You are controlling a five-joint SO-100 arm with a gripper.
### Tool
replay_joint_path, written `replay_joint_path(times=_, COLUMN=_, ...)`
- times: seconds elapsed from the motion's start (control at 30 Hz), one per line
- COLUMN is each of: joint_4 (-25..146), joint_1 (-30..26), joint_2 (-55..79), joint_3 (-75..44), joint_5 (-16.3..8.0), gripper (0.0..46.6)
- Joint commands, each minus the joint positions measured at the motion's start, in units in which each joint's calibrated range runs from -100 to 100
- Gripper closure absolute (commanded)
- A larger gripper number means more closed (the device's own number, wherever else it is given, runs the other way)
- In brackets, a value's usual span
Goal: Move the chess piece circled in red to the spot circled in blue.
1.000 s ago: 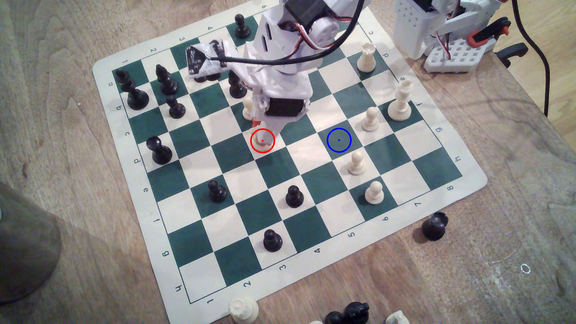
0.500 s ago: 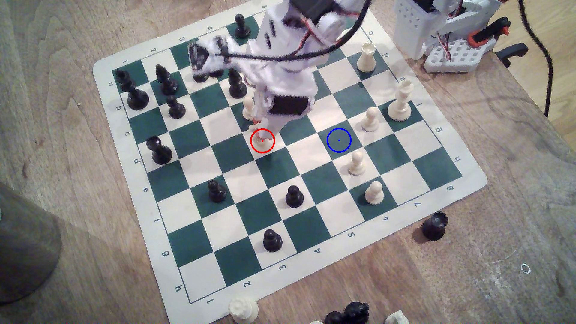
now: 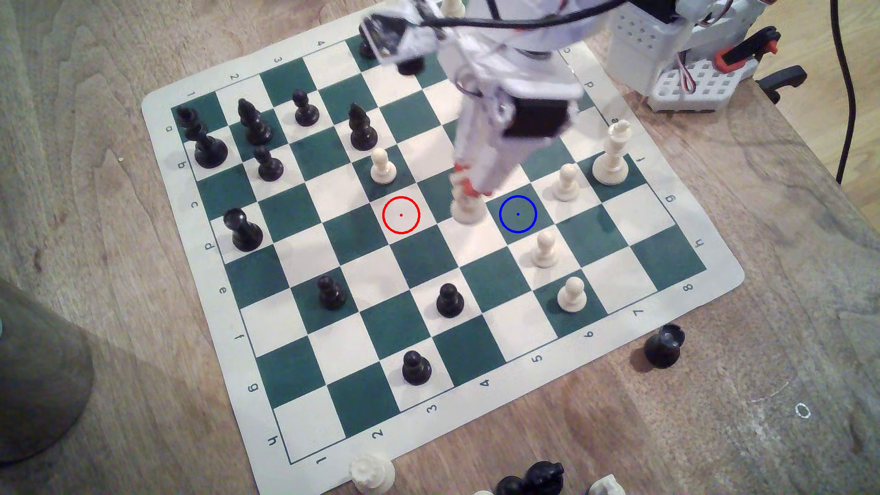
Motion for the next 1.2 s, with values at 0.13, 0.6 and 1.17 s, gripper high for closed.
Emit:
replay_joint_path(times=0.13, joint_4=-2.7, joint_1=-1.0, joint_2=-1.9, joint_3=8.0, joint_5=-0.1, gripper=46.4)
replay_joint_path(times=0.6, joint_4=-6.0, joint_1=-2.3, joint_2=-0.6, joint_3=14.8, joint_5=0.2, gripper=46.4)
replay_joint_path(times=1.17, joint_4=-7.8, joint_1=-0.1, joint_2=2.8, joint_3=16.0, joint_5=1.5, gripper=46.4)
